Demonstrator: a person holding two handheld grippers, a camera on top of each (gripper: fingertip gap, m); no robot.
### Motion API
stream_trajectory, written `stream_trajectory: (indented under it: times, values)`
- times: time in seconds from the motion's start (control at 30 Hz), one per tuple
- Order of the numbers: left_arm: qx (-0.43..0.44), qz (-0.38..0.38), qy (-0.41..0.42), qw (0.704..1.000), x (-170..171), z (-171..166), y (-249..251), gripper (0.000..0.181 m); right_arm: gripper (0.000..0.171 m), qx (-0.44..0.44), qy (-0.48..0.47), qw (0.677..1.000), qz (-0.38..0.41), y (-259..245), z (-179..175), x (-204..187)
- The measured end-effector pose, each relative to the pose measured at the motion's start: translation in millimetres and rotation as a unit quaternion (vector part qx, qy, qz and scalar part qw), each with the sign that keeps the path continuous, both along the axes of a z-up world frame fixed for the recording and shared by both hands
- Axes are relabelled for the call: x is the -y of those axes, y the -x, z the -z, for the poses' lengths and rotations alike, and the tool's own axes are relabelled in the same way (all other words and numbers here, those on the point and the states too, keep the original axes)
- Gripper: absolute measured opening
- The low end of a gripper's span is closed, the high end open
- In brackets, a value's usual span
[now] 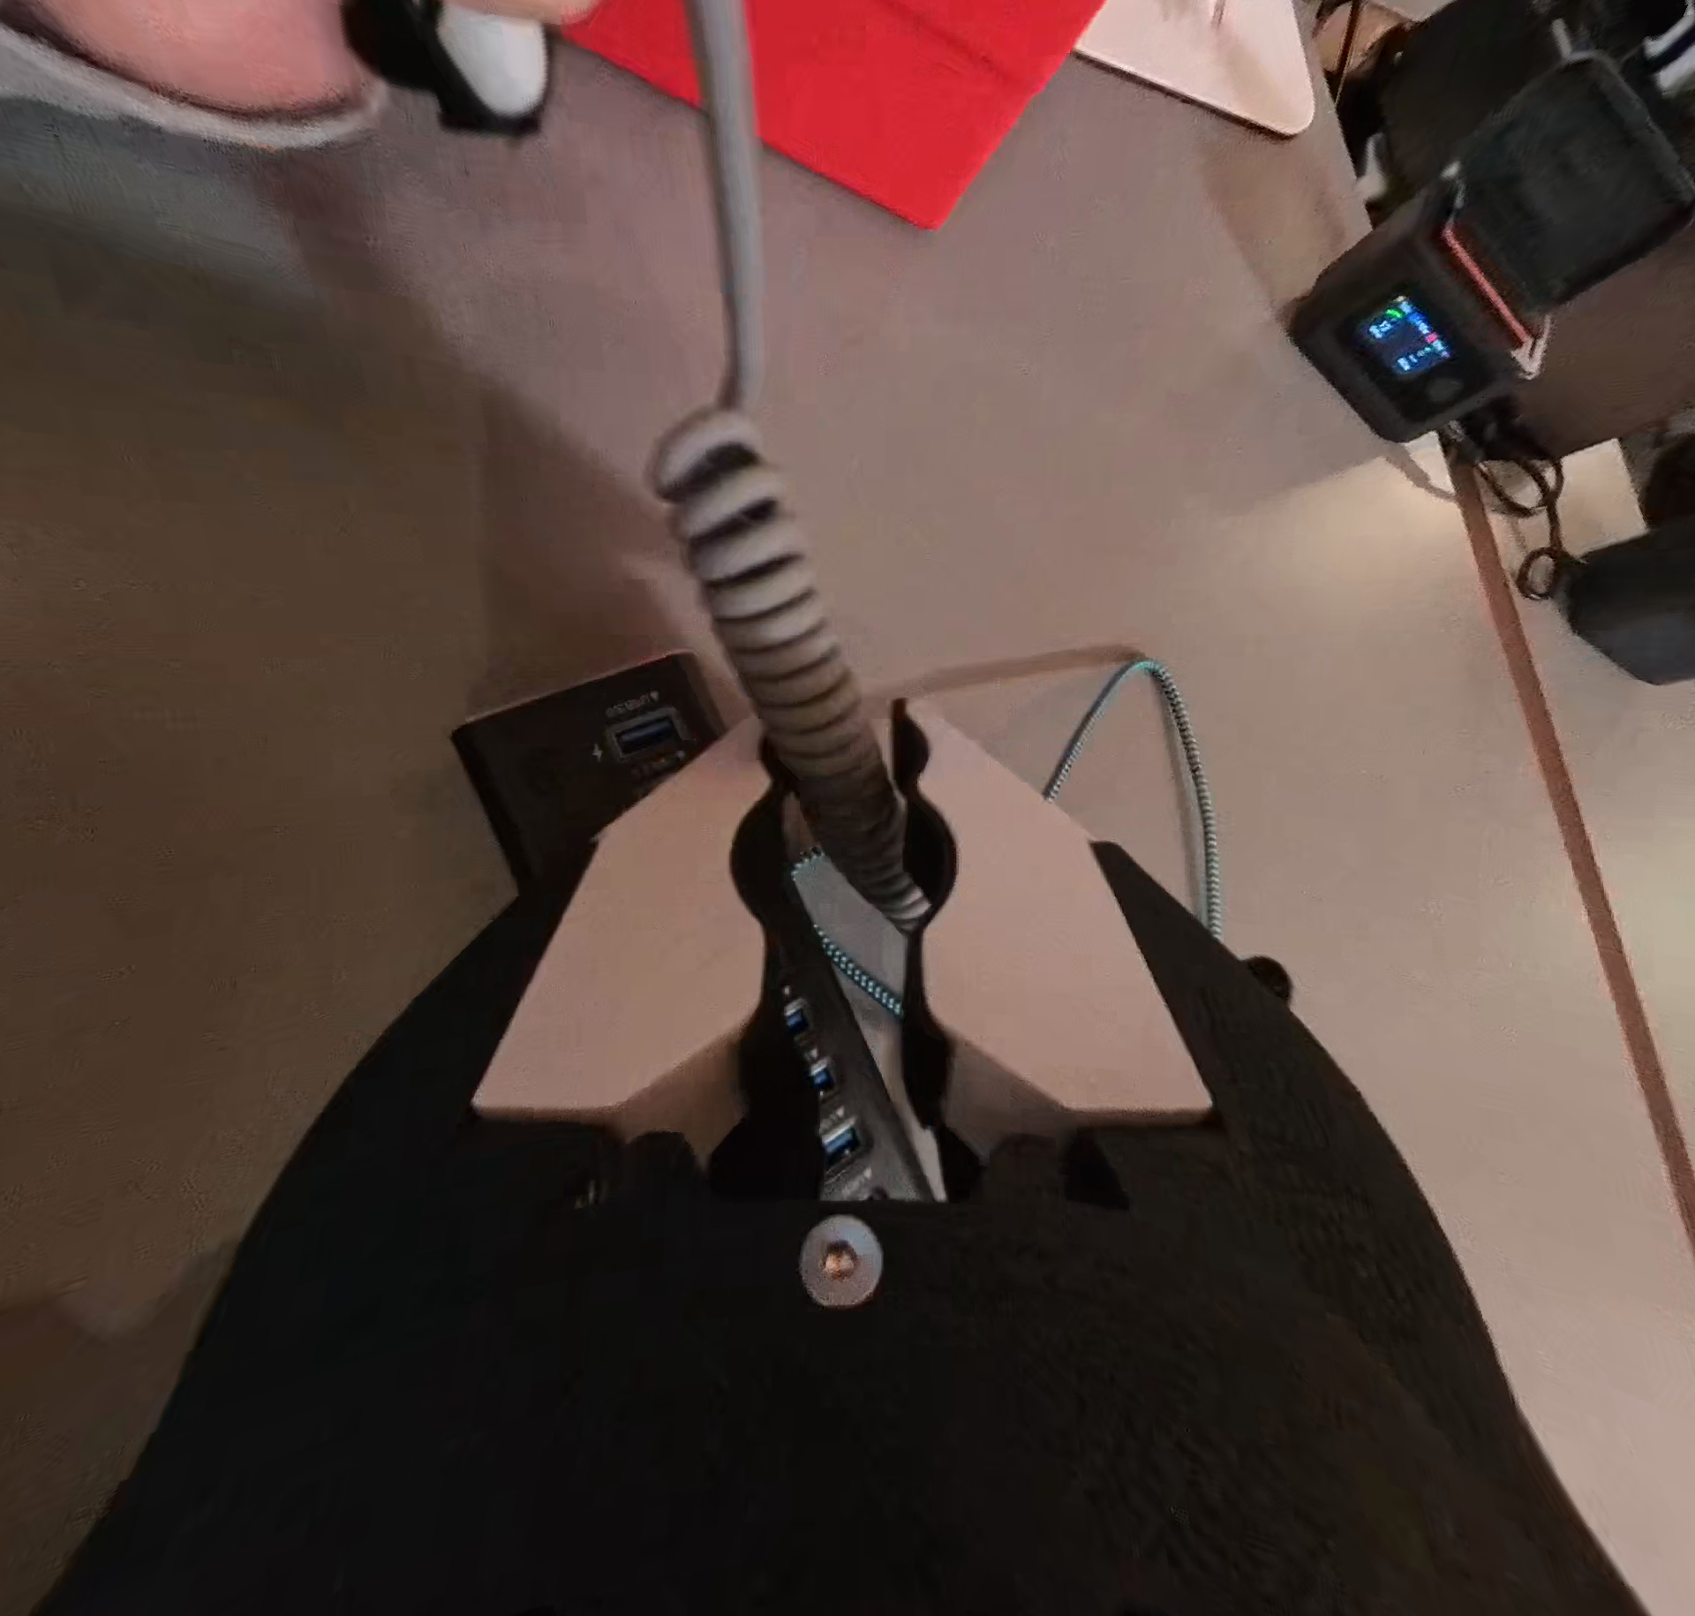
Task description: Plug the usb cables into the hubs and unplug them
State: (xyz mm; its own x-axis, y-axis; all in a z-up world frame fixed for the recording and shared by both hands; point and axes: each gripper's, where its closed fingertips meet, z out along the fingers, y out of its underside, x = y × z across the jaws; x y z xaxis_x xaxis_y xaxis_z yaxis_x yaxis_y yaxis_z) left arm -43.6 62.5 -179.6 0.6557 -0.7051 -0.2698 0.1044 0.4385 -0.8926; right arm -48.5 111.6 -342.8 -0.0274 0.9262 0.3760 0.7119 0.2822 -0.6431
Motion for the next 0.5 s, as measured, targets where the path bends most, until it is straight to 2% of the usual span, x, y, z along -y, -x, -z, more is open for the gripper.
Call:
stream_trajectory:
  times: [0.03,0.13,0.17,0.2,0.27,0.37,0.5]
  values:
    - [0.001,-0.01,-0.013,1.0,2,-3,2,0.0,0.008,0.002,-0.01,1.0,0.004,1,0,-2]
    - [0.009,-0.065,-0.03,0.997,-5,-5,14,0.0,0.007,-0.052,-0.021,0.998,0.041,2,-23,-13]
    - [0.025,-0.081,-0.029,0.996,-8,-6,20,0.011,0.007,-0.088,-0.012,0.995,0.056,-1,-38,-17]
    - [0.032,-0.08,-0.02,0.996,-11,-4,20,0.04,0.007,-0.13,0.008,0.989,0.07,-4,-54,-20]
    - [0.03,-0.071,0.024,0.997,-23,7,17,0.063,0.006,-0.228,0.056,0.967,0.1,-14,-90,-28]
    - [0.006,-0.043,0.079,0.996,-34,30,7,0.069,0.006,-0.339,0.097,0.927,0.126,-39,-141,-32]
    - [-0.036,-0.007,0.137,0.99,-43,60,-9,0.073,0.006,-0.417,0.071,0.894,0.151,-79,-198,-33]
